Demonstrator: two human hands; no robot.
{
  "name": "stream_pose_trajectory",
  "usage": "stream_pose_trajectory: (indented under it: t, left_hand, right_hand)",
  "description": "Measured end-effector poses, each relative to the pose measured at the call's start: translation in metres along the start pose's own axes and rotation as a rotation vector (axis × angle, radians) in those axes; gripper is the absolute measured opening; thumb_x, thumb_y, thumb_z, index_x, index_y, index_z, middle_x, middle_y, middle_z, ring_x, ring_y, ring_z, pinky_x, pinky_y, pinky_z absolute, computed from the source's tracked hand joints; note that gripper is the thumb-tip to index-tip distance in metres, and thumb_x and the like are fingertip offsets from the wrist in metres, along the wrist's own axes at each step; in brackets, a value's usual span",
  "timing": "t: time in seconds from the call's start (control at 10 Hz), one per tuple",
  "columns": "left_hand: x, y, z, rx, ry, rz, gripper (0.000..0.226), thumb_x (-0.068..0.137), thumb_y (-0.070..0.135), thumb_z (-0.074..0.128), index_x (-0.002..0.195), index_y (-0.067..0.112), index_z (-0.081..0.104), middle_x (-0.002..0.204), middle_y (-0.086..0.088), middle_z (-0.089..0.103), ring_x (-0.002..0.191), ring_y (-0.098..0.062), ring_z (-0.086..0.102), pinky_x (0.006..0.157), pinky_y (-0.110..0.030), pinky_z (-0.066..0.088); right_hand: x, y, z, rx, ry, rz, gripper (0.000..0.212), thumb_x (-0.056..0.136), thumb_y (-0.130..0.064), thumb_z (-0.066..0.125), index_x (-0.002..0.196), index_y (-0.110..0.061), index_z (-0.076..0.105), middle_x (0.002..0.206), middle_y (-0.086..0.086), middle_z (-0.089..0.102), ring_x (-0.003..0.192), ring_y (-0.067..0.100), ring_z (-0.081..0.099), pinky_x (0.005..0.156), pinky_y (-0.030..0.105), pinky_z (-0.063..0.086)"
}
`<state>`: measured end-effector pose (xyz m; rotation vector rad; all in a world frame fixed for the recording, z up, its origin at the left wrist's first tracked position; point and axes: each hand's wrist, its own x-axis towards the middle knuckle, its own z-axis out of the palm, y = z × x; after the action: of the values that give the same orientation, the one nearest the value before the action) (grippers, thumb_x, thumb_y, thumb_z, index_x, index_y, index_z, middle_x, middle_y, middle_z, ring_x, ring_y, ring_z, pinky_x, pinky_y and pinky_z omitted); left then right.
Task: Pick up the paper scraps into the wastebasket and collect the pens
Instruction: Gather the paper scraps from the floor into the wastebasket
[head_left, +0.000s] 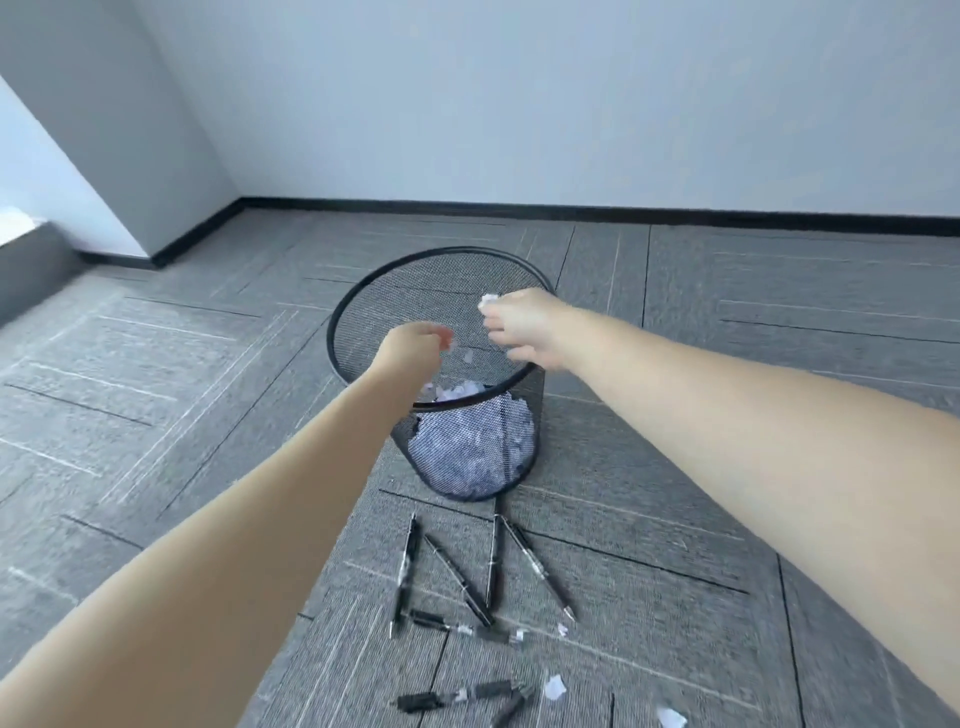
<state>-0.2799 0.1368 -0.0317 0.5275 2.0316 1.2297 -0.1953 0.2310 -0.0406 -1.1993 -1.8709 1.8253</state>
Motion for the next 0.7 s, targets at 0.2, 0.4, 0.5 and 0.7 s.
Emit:
stream_pose_trajectory:
  t: [0.2, 0.4, 0.5, 0.7]
  left_hand:
    - [-0.015, -0.005, 0.003, -0.122, 0.021, 0.050, 0.058, 0.096, 0.051, 0.020, 0.144, 0.019, 0.025, 0.144, -0.005, 0.037, 0.134, -0.023, 0.034, 0.109, -0.044, 0.023]
    - [0.005, 0.004, -0.002, -0.665, -0.012, -0.215, 0.072, 0.091, 0.059, -0.002, 0.147, 0.012, -0.002, 0.156, -0.008, 0.004, 0.143, -0.021, 0.009, 0.091, -0.019, 0.040]
    - [-0.005, -0.009, 0.002, 0.532, 0.106, -0.063, 0.056, 0.097, 0.043, 0.015, 0.146, 0.015, 0.018, 0.151, -0.009, 0.026, 0.140, -0.024, 0.022, 0.111, -0.040, 0.025]
    - [0.005, -0.010, 0.011, -0.540, -0.044, -0.017, 0.041, 0.094, -0.006, 0.031, 0.132, 0.003, 0.043, 0.124, -0.012, 0.054, 0.113, -0.022, 0.055, 0.098, -0.032, 0.041]
  right_hand:
    - [-0.022, 0.014, -0.003, -0.703, 0.184, -0.365, 0.037, 0.095, -0.032, 0.043, 0.095, -0.004, 0.068, 0.073, 0.006, 0.064, 0.058, 0.018, 0.052, 0.053, 0.023, 0.033]
    - [-0.036, 0.024, -0.001, -1.022, 0.207, -0.231, 0.033, 0.092, -0.043, 0.045, 0.082, -0.016, 0.061, 0.076, -0.001, 0.062, 0.084, 0.019, 0.056, 0.111, 0.050, 0.009]
    - [-0.034, 0.027, -0.001, -0.987, 0.264, -0.227, 0.018, 0.093, -0.021, 0.048, 0.107, -0.013, 0.055, 0.091, -0.002, 0.063, 0.083, 0.018, 0.054, 0.113, 0.047, 0.012]
    - [-0.051, 0.046, -0.021, -1.114, -0.115, -0.389, 0.053, 0.080, -0.063, 0.047, 0.118, -0.027, 0.053, 0.111, -0.001, 0.057, 0.099, 0.018, 0.052, 0.080, 0.036, 0.046]
